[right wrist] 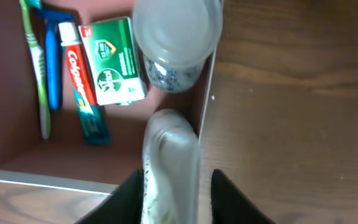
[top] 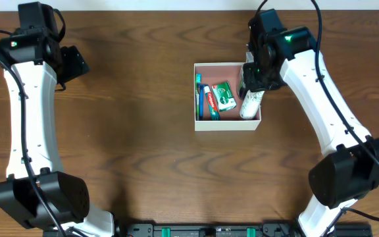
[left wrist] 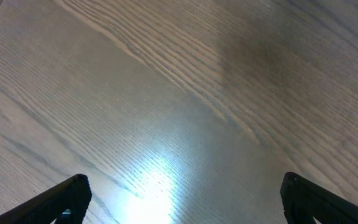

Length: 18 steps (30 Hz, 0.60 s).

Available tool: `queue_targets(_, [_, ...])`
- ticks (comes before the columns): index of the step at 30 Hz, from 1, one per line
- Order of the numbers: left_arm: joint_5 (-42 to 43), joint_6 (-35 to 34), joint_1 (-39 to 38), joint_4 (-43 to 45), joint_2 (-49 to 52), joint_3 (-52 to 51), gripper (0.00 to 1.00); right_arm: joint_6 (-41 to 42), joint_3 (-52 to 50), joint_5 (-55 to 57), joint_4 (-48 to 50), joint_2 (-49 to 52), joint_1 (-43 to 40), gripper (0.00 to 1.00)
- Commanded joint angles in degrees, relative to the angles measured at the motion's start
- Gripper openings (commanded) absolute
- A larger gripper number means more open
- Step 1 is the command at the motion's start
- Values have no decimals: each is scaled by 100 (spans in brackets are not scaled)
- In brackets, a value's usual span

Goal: Pack container
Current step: 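Lower the tube into the box's right side and open the gripper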

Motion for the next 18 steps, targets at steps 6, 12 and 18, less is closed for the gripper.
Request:
queue_targets(6, [-48,-28,9,-7,9,-20,98,22,313,111,90,-76,31,40])
queue_targets(12, [-48,-28,9,-7,9,-20,98,22,1379,181,72,-225,-17,43])
queue_targets(18, [-48,-28,9,-7,9,-20,98,24,2660,1051,-179,-562,-164,65])
